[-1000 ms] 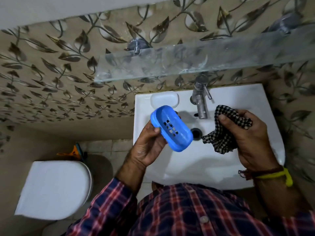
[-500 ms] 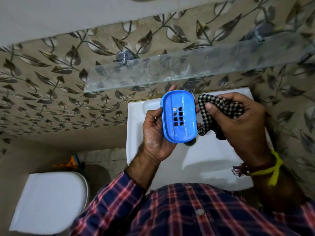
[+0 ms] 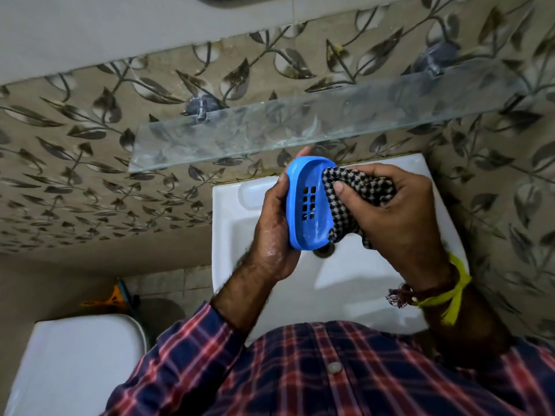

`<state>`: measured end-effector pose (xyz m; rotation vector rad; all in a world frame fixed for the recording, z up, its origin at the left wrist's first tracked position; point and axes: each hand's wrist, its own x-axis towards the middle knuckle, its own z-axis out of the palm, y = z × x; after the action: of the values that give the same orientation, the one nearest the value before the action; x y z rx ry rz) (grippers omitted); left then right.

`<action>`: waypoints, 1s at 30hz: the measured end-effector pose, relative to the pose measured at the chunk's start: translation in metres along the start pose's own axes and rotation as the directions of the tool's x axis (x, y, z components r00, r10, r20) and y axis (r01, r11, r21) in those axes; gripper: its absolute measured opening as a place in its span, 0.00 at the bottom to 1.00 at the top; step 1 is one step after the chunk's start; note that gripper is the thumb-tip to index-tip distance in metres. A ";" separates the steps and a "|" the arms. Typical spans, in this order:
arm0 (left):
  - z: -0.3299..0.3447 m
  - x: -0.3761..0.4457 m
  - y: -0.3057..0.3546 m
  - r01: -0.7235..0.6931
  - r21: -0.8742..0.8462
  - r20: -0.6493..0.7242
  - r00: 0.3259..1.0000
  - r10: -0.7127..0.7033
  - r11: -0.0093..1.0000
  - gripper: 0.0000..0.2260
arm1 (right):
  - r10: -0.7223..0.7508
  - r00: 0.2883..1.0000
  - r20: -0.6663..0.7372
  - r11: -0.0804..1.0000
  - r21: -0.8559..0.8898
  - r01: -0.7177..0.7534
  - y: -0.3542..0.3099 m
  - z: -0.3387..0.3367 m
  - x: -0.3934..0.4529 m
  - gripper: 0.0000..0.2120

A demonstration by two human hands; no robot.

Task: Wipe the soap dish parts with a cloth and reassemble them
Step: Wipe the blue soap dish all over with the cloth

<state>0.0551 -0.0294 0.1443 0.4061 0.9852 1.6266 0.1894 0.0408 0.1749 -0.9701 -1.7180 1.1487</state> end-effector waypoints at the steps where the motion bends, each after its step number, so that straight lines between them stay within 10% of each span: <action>1: 0.003 0.001 0.001 -0.001 0.019 0.009 1.000 0.001 1.000 0.20 | 0.015 1.000 0.011 1.000 -0.010 -0.015 -0.003 0.001 0.001 0.10; 11: 0.010 -0.007 -0.011 0.010 0.064 0.063 0.998 -0.014 0.998 0.20 | 0.258 0.962 -0.091 0.955 0.177 -0.240 -0.026 0.017 0.000 0.11; 19: 0.014 -0.016 -0.012 -0.068 0.194 0.039 0.997 0.061 0.979 0.23 | 0.594 0.804 -0.023 0.663 0.580 -0.473 -0.035 0.015 -0.011 0.04; 30: 0.015 -0.025 0.000 -0.112 0.200 0.090 0.991 0.096 0.973 0.23 | 0.485 0.830 0.276 0.598 0.588 -0.544 -0.045 0.011 -0.019 0.07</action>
<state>0.0738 -0.0470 0.1595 0.6676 1.0903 1.5941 0.1791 0.0069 0.2107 -0.9860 -0.9379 2.0280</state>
